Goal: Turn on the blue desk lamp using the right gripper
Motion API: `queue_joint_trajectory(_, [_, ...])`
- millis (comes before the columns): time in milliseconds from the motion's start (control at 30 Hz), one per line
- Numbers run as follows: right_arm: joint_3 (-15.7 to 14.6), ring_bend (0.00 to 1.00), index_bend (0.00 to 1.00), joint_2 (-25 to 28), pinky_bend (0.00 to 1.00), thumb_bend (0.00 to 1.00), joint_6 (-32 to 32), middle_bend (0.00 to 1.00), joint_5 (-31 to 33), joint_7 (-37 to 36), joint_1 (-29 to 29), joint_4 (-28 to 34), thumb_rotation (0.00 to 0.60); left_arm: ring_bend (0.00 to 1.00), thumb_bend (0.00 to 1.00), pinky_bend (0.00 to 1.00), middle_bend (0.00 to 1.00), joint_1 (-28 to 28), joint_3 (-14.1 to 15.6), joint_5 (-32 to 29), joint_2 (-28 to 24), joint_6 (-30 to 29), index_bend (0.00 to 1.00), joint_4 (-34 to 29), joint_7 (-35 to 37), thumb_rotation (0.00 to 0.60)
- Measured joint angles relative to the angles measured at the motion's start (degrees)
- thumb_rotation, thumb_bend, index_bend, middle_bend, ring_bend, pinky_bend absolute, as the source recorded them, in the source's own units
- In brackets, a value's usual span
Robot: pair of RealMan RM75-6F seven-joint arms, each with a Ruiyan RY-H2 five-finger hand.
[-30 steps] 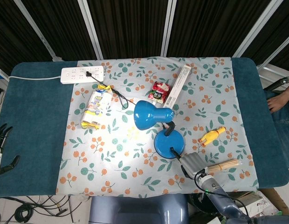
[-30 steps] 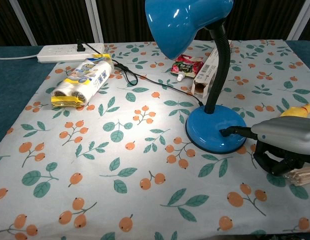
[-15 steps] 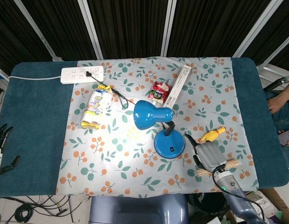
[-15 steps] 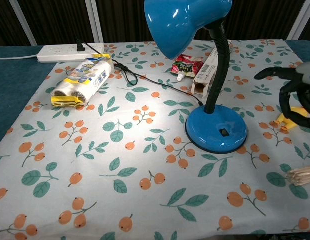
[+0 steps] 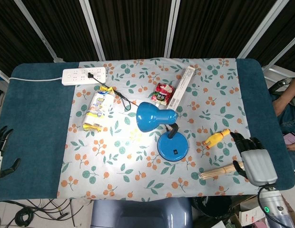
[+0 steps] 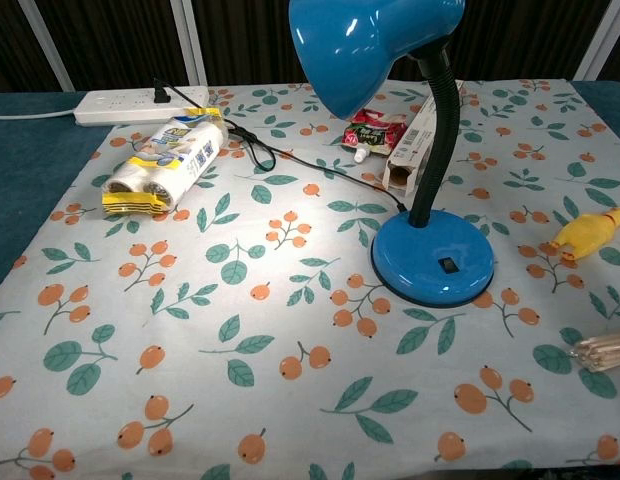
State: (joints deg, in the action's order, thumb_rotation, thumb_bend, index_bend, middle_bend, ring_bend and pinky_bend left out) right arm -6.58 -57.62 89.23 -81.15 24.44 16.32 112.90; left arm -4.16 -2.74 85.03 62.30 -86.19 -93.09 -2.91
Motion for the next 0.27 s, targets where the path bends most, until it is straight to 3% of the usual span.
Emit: queue_joint_trajectory(267, [-1.7,0.24,0.00,-2.9,0.16,0.26,8.2,0.10,-4.2,-4.7,-7.7,-10.1,0.600,0.01,0.29,0.00,0.00,0.1,0.0,0.2,0.0,-0.2,0.02,-0.1,0.0,0.600])
